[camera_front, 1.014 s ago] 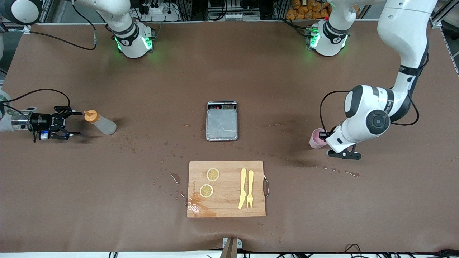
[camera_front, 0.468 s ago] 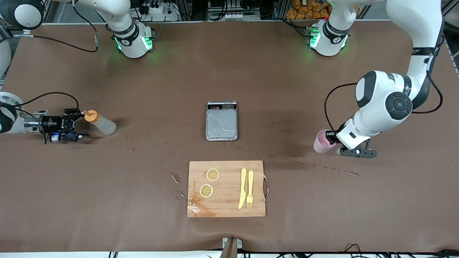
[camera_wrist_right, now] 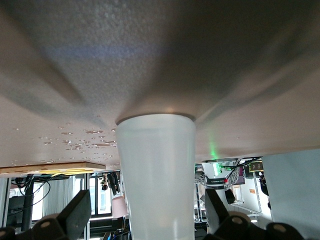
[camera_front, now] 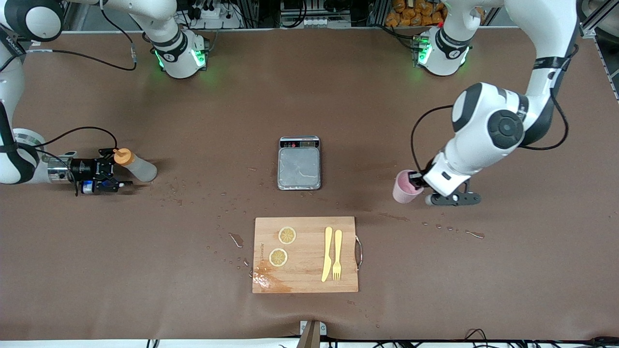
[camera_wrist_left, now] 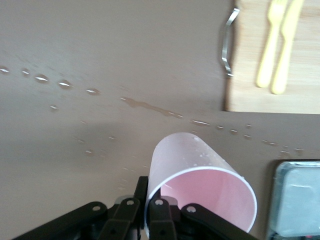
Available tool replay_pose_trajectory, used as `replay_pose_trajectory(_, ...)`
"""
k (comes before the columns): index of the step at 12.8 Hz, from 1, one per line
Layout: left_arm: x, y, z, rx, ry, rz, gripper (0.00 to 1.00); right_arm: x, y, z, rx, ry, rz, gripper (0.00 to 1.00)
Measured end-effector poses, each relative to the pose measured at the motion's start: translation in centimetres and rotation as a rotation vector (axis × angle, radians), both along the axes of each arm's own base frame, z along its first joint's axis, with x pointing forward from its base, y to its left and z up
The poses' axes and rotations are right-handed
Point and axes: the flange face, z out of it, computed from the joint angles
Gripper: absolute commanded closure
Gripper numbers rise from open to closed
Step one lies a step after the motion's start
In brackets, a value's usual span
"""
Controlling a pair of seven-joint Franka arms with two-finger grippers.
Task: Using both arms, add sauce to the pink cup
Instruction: 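Carry the pink cup with the left gripper onto the metal scale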
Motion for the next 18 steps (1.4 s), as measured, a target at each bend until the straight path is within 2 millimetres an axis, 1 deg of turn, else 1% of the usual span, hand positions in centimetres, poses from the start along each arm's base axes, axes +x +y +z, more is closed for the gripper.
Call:
replay_pose_trajectory(2,-1.3,-4.2,0.3,-0.014,0.013,0.041,1.00,0.2,0.4,0.0,0.001,-0.003,0.008,0.00)
replay_pose_trajectory(4,-2.6,-9.1,0.4,-0.028,0.027,0.079,1.00,0.2,0.8,-0.1,0.002,-0.002,0.014,0.00)
replay_pose_trajectory(6,-4.0,-13.7,0.1,-0.042,0.046,0.110,1.00,0.1,1.3,-0.3,0.010,0.001,0.018,0.01)
replay_pose_trajectory(7,-4.5,-15.5,-0.3,-0.047,0.058,0.119,1.00,0.0,1.6,-0.4,0.015,0.002,0.020,0.17)
replay_pose_trajectory(8,-4.9,-17.0,-0.8,-0.051,0.069,0.125,1.00,-0.1,1.9,-0.5,0.019,0.003,0.021,0.26)
replay_pose_trajectory(9,-5.3,-18.4,-1.4,-0.053,0.081,0.129,1.00,-0.1,2.0,-0.5,0.022,-0.004,0.023,0.37)
replay_pose_trajectory(12,-7.1,-21.9,-4.0,-0.045,0.122,0.113,1.00,0.1,1.9,-0.2,0.017,-0.016,0.024,0.52)
replay_pose_trajectory(15,-8.8,-24.5,-5.8,-0.037,0.146,0.074,1.00,0.4,1.7,0.1,0.009,-0.025,0.022,0.51)
replay_pose_trajectory(18,-10.7,-26.8,-7.7,-0.022,0.160,0.031,1.00,1.1,1.4,0.9,0.000,-0.037,0.024,0.49)
